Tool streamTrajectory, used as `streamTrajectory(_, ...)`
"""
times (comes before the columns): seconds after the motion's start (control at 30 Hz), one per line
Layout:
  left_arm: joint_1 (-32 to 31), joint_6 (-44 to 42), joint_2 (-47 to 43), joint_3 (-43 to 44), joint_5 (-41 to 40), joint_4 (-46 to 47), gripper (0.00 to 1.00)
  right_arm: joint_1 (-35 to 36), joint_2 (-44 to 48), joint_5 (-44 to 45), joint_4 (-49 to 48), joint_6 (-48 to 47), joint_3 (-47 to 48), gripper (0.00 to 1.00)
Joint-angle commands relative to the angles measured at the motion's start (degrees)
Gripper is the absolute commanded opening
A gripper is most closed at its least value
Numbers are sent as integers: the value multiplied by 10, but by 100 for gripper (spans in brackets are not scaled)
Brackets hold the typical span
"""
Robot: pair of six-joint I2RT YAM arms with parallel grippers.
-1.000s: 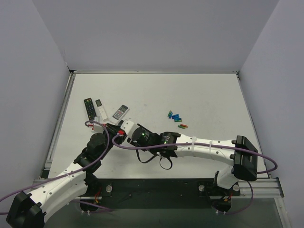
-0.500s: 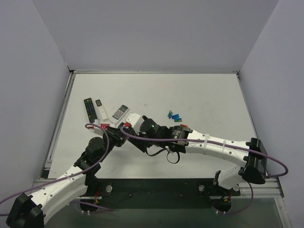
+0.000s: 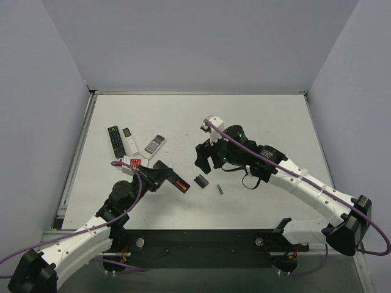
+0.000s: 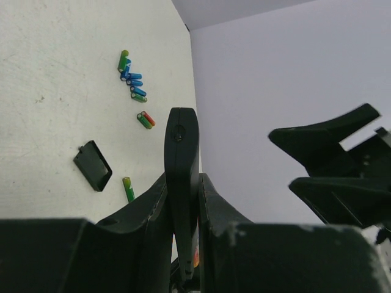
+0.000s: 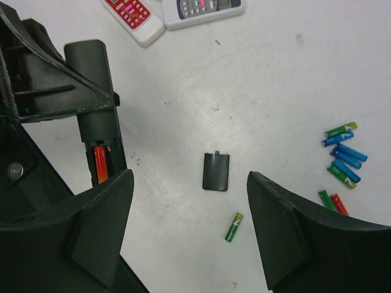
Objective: Load the batteries into the remote control
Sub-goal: Load the battery into the remote control.
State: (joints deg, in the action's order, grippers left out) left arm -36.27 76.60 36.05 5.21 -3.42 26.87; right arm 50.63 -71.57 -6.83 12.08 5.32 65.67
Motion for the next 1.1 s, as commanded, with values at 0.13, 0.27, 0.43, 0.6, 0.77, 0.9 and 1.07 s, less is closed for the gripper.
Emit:
streamTrajectory(0.13,2,-52,3,9,34,112,0,-45,35,-225,-15,58,-80,58)
streamTrajectory(0.27,2,-80,23,16,53,150,0,-29,46,-245,-50,79,-94,52)
streamTrajectory(0.43,2,-104,45,27,94,216,0,-27,36,-267,-62,102,-102,52)
streamTrajectory(0.6,2,-117,52,37,119,253,0,-33,33,-292,-87,115,-117,53)
streamTrajectory(0.77,2,-129,53,54,140,271,0,-53,35,-329,-115,132,-135,59)
streamTrajectory(0.9,2,-124,55,59,144,285,0,-68,32,-375,-164,156,-156,60)
streamTrajectory(1.07,2,-112,63,62,145,303,0,-76,28,-418,-214,182,-170,60)
